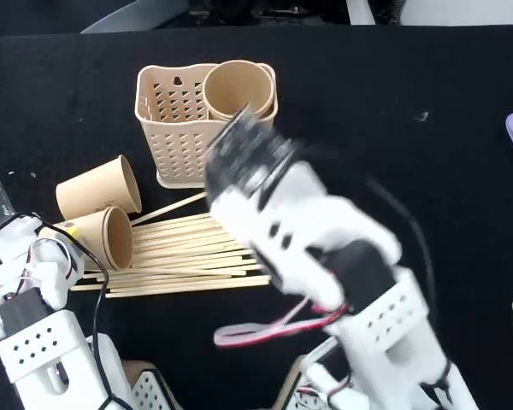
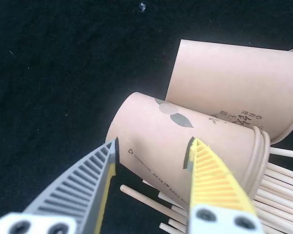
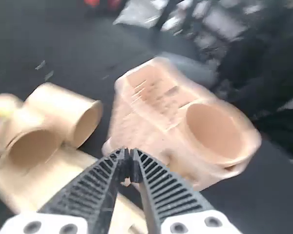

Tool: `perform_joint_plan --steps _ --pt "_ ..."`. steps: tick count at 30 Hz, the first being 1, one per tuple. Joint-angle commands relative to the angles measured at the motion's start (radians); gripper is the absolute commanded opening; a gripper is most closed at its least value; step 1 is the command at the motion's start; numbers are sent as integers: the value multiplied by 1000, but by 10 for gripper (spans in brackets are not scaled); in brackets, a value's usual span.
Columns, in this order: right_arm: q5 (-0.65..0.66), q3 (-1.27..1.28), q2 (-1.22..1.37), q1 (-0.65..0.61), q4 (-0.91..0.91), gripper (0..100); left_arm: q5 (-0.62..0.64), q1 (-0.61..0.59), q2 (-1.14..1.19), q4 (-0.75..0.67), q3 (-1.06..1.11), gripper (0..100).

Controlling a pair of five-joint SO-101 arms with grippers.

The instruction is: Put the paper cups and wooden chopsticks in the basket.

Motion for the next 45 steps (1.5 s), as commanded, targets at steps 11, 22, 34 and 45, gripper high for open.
perform_joint_plan --steps 11,22,34,45 --pt "-11 590 -77 -63 -353 226 5 4 3 -5 -168 247" --pt "-11 688 -84 -60 -393 226 -158 82 25 325 -512 293" --pt "-11 828 -84 37 -519 226 -235 407 373 446 -524 289" --pt "-11 831 -84 35 -520 226 -407 231 425 376 -519 288"
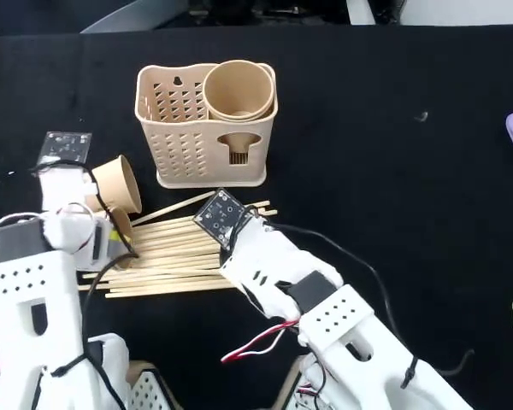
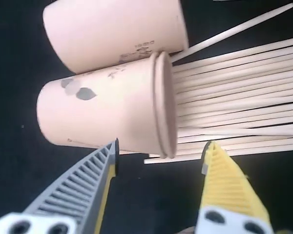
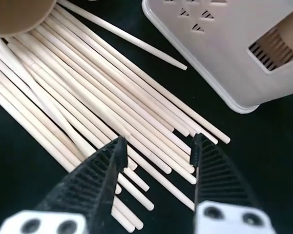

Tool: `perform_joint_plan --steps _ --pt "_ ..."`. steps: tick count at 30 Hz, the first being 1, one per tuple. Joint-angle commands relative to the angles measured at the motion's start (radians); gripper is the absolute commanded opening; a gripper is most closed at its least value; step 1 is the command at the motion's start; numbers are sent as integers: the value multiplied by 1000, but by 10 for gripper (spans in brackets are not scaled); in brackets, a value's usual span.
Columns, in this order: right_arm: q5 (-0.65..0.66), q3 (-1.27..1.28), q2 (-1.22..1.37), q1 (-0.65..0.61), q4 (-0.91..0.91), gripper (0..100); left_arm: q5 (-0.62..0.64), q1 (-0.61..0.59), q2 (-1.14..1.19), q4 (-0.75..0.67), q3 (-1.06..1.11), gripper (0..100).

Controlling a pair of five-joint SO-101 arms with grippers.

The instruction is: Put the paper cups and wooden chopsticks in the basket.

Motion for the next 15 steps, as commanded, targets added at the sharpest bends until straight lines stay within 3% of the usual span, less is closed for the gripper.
perform_joint_plan --steps 1,9,15 --pt "-9 -4 -30 18 -28 226 -77 -48 2 -18 -27 288" --pt "-9 -4 -30 18 -28 226 -153 -51 -6 -20 1 288" --pt "-9 -4 -30 18 -28 226 -127 -47 -9 -178 111 288"
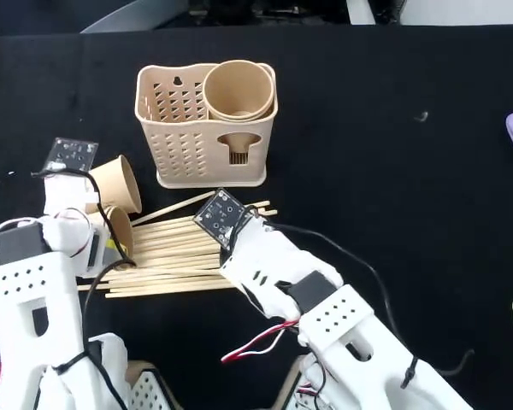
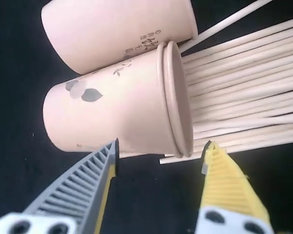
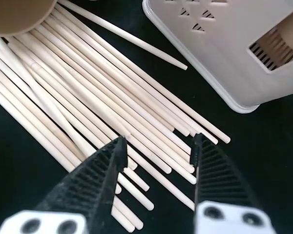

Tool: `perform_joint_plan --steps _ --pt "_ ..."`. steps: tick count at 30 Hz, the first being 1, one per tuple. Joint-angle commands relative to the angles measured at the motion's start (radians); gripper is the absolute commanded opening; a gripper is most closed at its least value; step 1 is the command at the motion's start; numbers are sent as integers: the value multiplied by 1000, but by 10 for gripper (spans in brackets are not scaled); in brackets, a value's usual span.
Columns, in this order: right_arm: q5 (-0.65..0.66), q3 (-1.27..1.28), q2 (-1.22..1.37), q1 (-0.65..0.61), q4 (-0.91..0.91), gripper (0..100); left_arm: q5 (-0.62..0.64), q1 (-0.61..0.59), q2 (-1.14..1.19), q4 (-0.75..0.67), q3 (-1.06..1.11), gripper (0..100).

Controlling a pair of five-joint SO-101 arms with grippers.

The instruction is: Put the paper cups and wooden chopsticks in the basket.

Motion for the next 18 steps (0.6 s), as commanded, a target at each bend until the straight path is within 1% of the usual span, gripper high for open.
perform_joint_plan --steps 1,4,8,10,15,16,18 --pt "-9 -4 -30 18 -28 226 34 -4 -9 -117 36 288" --pt "-9 -2 -30 18 -28 226 69 -4 -9 -126 36 288" --pt "-9 -2 -30 18 -28 226 68 -19 -9 -124 38 276" --pt "-9 -2 -30 18 -28 226 66 -28 -9 -124 44 217" --pt "-8 -2 -30 18 -26 226 -28 -35 -11 -106 87 37" --pt "-6 -2 -30 18 -26 226 -37 -36 -11 -91 93 25" --pt "-6 -2 -30 18 -26 226 -35 -47 -11 -49 90 35"
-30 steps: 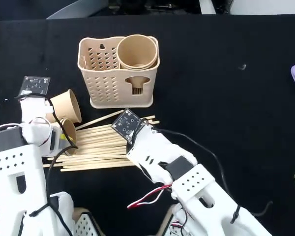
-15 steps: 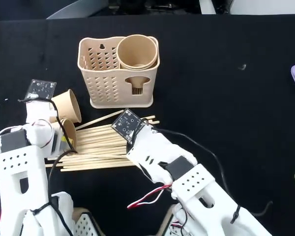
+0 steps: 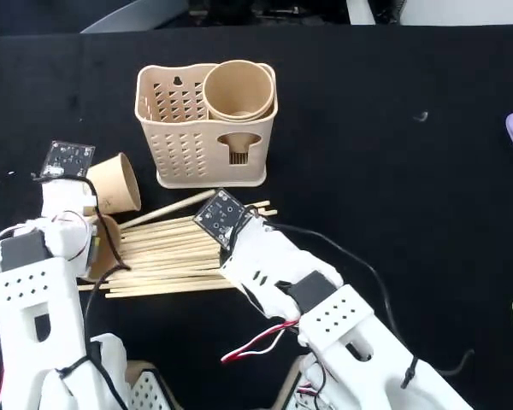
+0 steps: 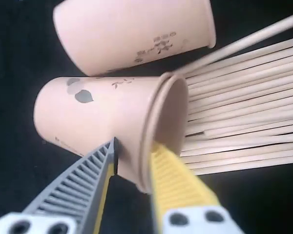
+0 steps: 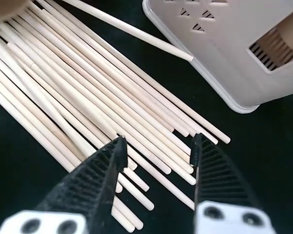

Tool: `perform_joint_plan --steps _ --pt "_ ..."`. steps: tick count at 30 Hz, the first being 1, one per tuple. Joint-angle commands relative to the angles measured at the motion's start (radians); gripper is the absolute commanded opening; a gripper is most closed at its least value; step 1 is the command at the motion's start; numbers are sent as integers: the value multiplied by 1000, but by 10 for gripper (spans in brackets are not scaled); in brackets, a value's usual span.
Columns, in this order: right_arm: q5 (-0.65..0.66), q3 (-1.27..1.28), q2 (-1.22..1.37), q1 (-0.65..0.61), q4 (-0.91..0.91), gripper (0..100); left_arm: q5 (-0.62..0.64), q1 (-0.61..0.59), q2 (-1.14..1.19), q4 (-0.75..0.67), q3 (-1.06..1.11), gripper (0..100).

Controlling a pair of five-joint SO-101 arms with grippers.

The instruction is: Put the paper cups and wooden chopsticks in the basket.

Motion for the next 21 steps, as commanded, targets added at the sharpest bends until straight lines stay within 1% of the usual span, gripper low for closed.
perform_joint_plan --steps 1,5,9,13,15,17,21 --pt "-5 -2 -30 20 -26 226 -18 -33 6 83 -4 30" --pt "-3 -2 -30 20 -26 226 -18 -133 6 176 -113 30" --pt "-3 -2 -30 20 -26 226 -20 -260 6 305 -289 30" --pt "-8 -2 -30 20 -26 226 -20 -329 6 454 -470 30" --pt "-9 -2 -30 20 -26 226 -14 -331 6 522 -547 30" --pt "-9 -2 -31 20 -25 226 -11 -328 6 529 -576 30" --pt "-11 -5 -33 18 -20 226 -18 -214 15 529 -555 30"
